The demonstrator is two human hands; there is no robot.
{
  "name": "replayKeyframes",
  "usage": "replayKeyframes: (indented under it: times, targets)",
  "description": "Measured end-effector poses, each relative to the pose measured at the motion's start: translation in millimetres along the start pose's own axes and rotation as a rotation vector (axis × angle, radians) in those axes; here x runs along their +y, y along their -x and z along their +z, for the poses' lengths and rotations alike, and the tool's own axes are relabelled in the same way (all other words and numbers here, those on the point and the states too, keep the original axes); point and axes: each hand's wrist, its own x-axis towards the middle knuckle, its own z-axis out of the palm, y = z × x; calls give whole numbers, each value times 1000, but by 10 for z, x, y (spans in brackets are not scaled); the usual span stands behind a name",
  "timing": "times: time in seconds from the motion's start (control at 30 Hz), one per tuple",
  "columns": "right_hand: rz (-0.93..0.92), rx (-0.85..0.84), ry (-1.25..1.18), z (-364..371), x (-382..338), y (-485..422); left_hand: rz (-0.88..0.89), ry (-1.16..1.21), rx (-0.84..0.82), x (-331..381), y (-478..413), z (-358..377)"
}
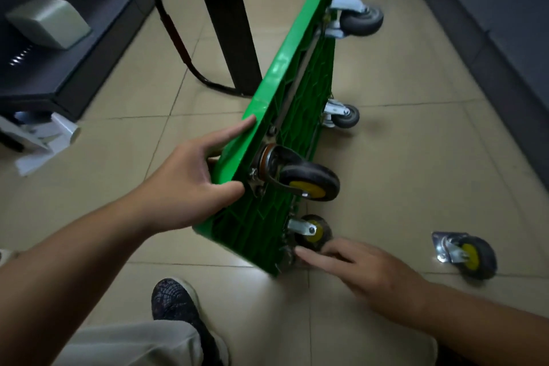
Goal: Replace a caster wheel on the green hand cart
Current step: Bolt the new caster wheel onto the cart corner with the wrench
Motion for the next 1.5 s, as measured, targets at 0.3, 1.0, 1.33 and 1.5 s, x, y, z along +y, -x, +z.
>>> replayKeyframes:
  times: [0.3,1.0,1.33,1.5]
  targets:
    - [-129,112,322,-1204,-54,-581,-119,-171,-136,-31,452,-490]
    - [-436,98,565,-1129,269,-1839,125,-598,81,-335,213,-621]
    - [-577,151,562,-882,97,-2120,65,-622,22,-441,358,-939]
    - [-605,130,593,-831,63,-2155,11,-690,119,-328,292,-845]
